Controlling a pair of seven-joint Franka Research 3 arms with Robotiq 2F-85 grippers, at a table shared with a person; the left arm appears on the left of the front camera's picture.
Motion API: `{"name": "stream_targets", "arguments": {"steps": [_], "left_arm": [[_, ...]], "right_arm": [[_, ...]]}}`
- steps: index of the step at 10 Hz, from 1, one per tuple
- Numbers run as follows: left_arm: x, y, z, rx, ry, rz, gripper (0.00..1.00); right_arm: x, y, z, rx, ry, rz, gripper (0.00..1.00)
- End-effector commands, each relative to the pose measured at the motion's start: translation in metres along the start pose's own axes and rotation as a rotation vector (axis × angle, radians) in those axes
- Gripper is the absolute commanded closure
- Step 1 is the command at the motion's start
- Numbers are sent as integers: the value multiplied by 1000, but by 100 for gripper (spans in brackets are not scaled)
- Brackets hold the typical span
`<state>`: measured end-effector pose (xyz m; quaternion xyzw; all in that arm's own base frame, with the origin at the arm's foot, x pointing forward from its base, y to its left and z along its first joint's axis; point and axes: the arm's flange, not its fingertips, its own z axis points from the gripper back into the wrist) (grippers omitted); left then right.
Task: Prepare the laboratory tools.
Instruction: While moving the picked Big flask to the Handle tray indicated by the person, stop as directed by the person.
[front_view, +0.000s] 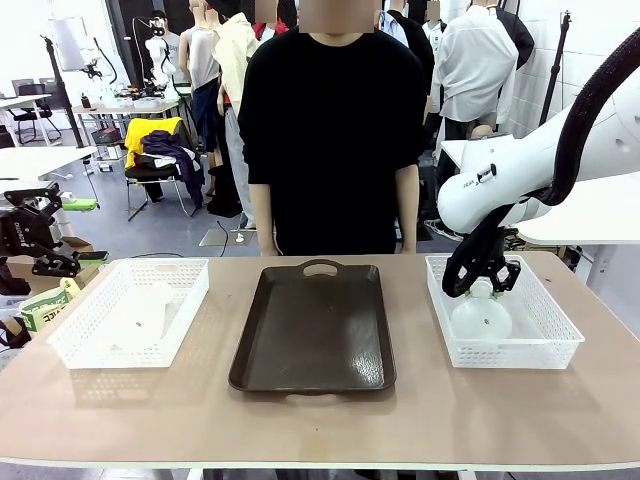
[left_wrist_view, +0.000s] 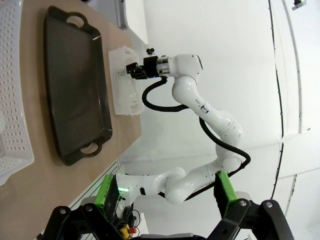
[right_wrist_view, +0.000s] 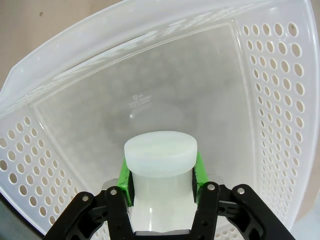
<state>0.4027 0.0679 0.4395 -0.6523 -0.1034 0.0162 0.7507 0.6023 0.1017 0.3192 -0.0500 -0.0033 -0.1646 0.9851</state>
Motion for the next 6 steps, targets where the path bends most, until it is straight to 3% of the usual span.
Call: {"name": "stream_targets", "arguments": {"steps": [1, 4, 6], "left_arm": [[0, 0, 1, -2, -3, -15, 0], [0, 0, 1, -2, -3, -15, 0], [0, 0, 1, -2, -3, -15, 0]], "right_arm": [[0, 1, 0, 4, -4, 2, 100], [0, 0, 0, 0, 0, 0, 100], [-9, -12, 27, -30, 33, -1, 100]]}}
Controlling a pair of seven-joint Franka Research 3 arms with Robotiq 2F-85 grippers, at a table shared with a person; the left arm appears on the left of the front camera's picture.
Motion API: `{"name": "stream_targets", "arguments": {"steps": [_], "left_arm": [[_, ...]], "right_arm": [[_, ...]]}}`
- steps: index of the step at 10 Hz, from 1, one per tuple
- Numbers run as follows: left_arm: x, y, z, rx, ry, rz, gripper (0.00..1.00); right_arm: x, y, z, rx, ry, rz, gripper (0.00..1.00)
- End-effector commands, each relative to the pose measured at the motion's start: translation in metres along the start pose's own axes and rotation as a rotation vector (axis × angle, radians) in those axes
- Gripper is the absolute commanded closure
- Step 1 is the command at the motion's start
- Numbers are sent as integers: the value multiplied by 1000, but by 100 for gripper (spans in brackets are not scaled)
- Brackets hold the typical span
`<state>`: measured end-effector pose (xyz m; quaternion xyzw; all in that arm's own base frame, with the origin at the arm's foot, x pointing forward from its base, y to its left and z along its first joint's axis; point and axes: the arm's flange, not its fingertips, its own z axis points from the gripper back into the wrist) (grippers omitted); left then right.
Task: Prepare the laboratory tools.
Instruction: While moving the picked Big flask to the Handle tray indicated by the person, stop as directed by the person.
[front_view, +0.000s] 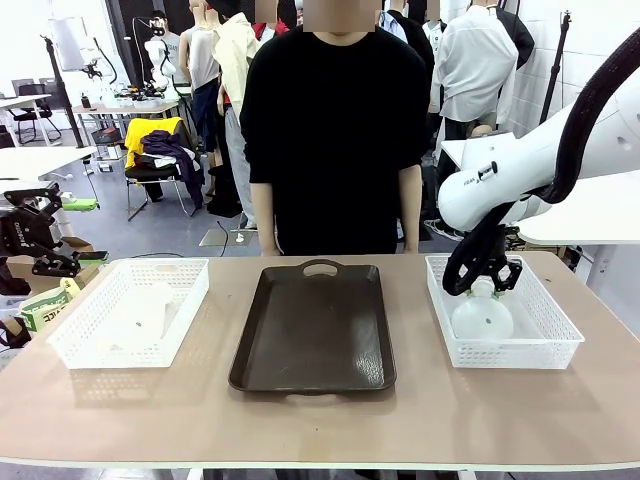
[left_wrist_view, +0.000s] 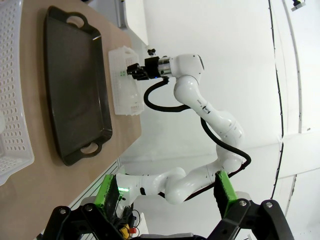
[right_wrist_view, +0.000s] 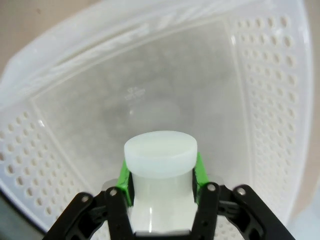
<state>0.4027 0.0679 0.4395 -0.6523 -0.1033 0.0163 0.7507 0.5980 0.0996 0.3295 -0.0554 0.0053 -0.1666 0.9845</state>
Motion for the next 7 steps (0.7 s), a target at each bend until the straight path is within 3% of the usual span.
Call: {"name": "stream_targets", "arguments": {"steps": [1, 5, 7], "left_arm": [[0, 0, 1, -2, -3, -15, 0], [0, 0, 1, -2, -3, -15, 0], [0, 0, 1, -2, -3, -15, 0]], "right_arm": [[-10, -19, 35, 13, 15, -2, 100], [-44, -70, 109, 138, -56, -8, 100], [-71, -88, 146, 203, -148, -6, 100]]}}
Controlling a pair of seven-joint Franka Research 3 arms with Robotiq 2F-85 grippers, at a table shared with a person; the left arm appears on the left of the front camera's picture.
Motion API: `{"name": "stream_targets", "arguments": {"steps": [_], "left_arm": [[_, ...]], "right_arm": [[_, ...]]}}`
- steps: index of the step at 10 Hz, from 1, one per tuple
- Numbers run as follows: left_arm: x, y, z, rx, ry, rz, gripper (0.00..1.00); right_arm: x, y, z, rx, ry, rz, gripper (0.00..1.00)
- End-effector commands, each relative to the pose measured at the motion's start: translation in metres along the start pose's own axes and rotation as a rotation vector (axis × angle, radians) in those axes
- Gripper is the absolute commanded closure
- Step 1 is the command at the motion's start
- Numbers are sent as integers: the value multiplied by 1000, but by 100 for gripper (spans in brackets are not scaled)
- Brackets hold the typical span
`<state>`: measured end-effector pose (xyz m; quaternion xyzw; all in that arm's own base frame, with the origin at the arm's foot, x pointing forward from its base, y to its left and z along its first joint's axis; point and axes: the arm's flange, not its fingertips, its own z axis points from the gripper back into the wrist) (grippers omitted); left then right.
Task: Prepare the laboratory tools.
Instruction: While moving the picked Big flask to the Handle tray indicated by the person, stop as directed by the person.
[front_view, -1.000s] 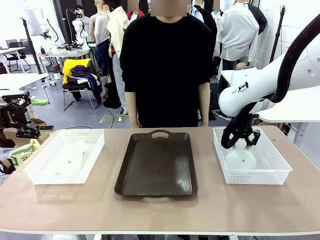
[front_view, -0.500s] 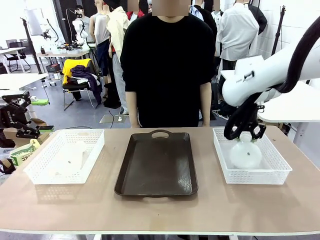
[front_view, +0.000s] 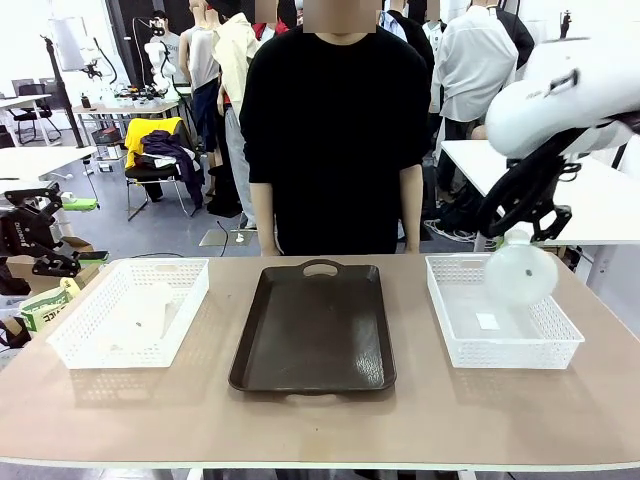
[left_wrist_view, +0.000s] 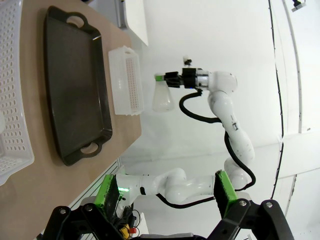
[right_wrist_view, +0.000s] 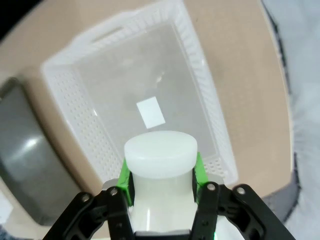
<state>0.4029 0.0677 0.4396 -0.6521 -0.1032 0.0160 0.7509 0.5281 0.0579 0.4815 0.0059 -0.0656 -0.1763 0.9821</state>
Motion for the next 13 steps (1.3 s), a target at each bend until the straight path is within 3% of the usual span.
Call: {"name": "stream_targets", "arguments": {"steps": [1, 6, 7, 13], "left_arm": [[0, 0, 1, -3, -3, -15, 0], [0, 0, 1, -3, -3, -15, 0], [0, 0, 1, -3, -3, -15, 0], [0, 0, 1, -3, -3, -15, 0]], "right_arm": [[-29, -10, 21, 74, -66, 38, 100], [-51, 11, 58, 88, -156, 158, 100], [-52, 7, 67, 58, -132, 101, 100], [-52, 7, 67, 58, -132, 101, 100]]}}
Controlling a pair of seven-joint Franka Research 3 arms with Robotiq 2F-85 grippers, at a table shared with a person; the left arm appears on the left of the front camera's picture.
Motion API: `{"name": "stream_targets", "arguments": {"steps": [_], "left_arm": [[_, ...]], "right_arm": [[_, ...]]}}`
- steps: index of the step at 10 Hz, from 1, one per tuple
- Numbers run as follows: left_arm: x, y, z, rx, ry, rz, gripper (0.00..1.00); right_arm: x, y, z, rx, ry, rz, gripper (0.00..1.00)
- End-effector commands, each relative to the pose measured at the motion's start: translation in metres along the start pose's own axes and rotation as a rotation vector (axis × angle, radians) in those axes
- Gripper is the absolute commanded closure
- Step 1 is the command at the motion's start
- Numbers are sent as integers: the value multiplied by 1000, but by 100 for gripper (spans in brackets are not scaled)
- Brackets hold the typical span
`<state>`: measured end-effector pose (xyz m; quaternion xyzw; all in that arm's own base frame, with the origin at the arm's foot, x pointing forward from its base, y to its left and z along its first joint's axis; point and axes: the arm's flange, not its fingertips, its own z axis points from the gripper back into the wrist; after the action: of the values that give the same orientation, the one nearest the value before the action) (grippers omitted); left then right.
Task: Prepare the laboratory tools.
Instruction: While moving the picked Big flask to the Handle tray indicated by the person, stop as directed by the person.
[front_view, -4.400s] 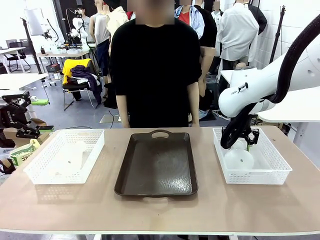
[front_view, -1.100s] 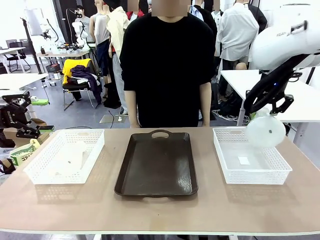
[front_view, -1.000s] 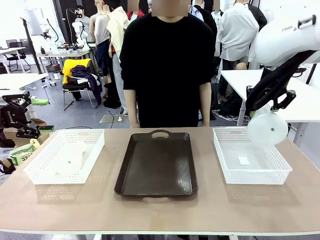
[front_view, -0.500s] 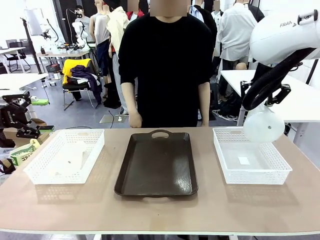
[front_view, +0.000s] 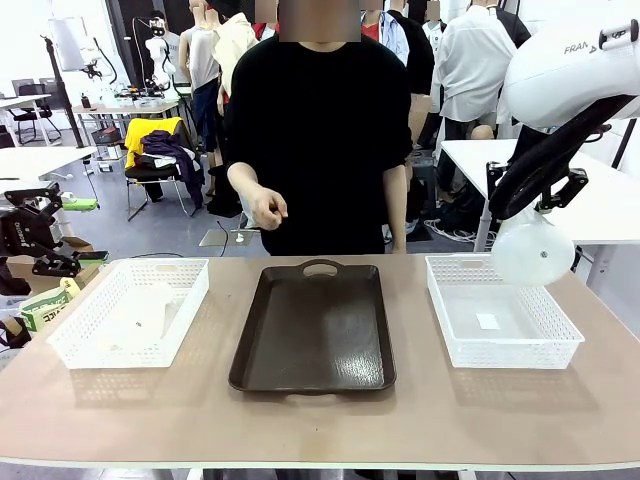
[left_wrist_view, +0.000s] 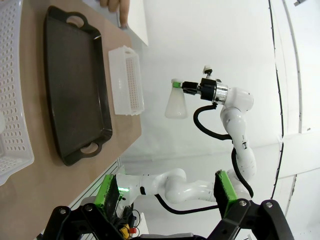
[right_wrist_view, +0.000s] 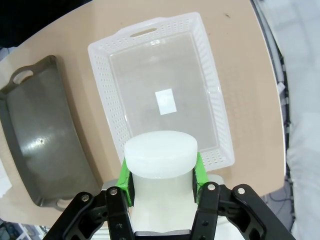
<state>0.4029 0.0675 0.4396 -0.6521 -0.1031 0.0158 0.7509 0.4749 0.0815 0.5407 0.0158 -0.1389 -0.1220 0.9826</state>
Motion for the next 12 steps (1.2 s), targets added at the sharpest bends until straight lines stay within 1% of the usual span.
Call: {"name": "stream_targets", "arguments": {"steps": [1, 9, 10, 11, 12], "left_arm": [[0, 0, 2, -3, -4, -15, 0], [0, 0, 2, -3, -4, -15, 0], [0, 0, 2, -3, -4, -15, 0], [0, 0, 2, -3, -4, -15, 0], [0, 0, 2, -3, -4, -15, 0]], "right_arm": [[-2, 1, 1, 6, 8, -6, 100], [0, 1, 0, 0, 0, 2, 100], [-1, 19, 7, 10, -44, 78, 100], [-4, 44, 19, 75, -105, 190, 100], [-6, 64, 27, 103, -156, 269, 100]]}}
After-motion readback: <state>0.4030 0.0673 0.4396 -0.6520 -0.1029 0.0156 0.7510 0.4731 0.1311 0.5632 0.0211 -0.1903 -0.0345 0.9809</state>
